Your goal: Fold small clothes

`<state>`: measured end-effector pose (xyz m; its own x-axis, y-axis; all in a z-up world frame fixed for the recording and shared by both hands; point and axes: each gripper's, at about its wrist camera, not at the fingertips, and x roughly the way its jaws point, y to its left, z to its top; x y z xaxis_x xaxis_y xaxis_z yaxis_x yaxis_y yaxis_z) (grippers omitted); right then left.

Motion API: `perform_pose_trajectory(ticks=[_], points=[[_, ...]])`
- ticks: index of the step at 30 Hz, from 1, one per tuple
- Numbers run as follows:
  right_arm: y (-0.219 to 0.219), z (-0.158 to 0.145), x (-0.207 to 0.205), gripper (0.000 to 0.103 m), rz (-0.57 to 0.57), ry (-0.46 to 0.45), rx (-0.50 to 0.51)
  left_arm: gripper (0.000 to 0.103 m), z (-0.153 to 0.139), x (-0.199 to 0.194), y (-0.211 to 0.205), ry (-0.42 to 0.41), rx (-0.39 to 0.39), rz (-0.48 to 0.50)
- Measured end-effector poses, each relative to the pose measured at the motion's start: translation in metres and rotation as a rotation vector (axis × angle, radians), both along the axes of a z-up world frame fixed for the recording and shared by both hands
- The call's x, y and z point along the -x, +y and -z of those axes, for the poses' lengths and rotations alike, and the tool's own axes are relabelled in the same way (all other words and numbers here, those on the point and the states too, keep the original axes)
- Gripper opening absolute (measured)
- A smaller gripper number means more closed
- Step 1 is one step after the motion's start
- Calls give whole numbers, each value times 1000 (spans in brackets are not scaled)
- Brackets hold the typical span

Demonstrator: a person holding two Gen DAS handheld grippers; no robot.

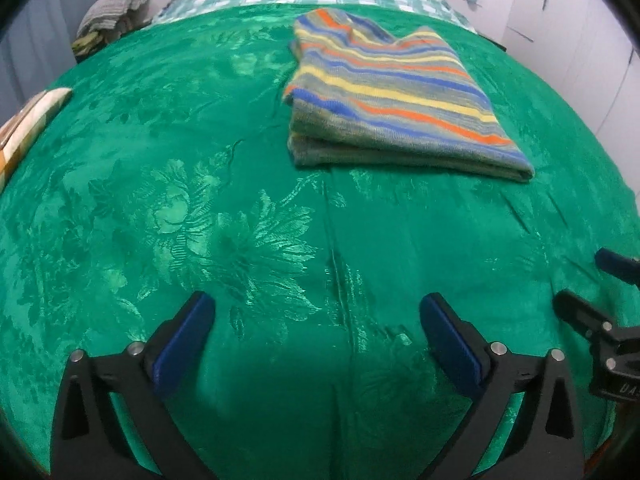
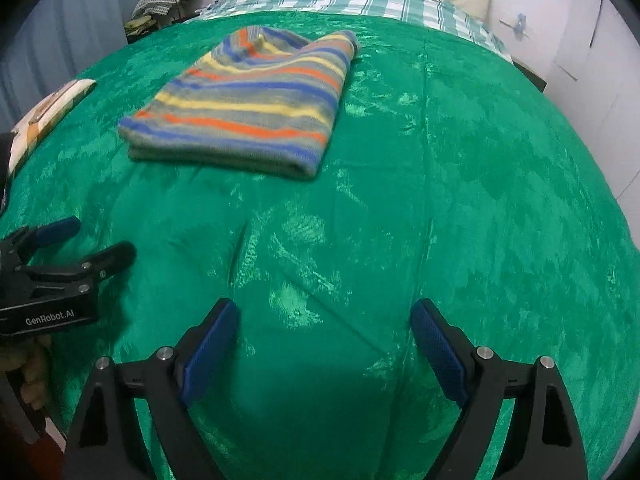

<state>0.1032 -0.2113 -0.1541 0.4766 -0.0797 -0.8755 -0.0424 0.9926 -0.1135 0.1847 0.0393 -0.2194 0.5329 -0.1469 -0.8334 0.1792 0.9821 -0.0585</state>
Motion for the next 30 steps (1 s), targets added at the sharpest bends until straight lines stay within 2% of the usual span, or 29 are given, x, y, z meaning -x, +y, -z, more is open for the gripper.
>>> perform_pose_trajectory(ticks=[8, 30], points=[[2, 5, 0, 95, -4, 5, 22, 103, 4, 4, 1, -8, 8, 4], [1, 13, 0, 102, 6, -7, 30, 103, 6, 6, 0, -13, 2, 5]])
